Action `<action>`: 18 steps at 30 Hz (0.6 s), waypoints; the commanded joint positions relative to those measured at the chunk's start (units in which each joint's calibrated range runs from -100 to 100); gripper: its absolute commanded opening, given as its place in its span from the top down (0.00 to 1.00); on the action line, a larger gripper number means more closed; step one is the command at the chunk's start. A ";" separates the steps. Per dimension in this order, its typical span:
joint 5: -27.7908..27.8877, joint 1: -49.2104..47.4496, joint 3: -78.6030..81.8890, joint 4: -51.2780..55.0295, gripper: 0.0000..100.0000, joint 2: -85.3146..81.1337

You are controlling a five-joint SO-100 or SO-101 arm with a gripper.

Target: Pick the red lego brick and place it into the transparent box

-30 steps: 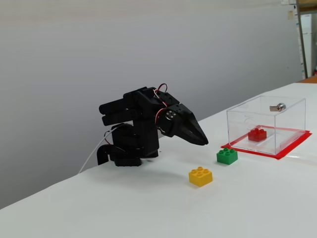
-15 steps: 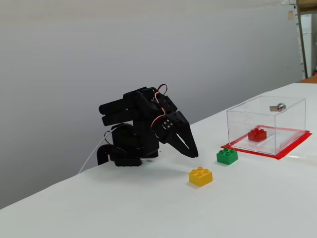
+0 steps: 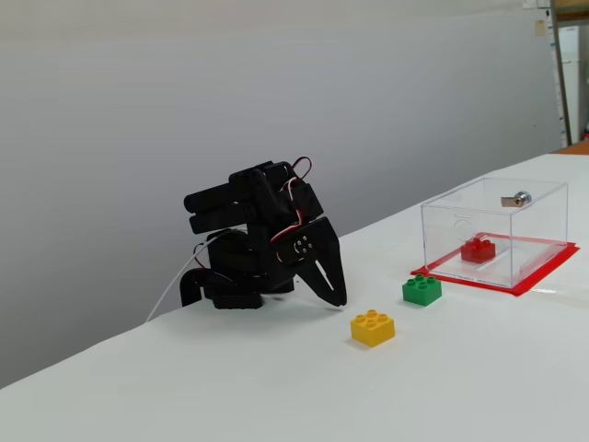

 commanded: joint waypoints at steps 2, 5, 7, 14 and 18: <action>-0.15 -0.05 -1.52 0.38 0.99 -0.51; -0.25 0.10 -1.52 0.38 0.99 -0.51; -0.30 0.17 -1.52 0.38 0.99 -0.51; -0.30 0.17 -1.52 0.38 0.99 -0.51; -0.30 0.17 -1.52 0.38 0.99 -0.51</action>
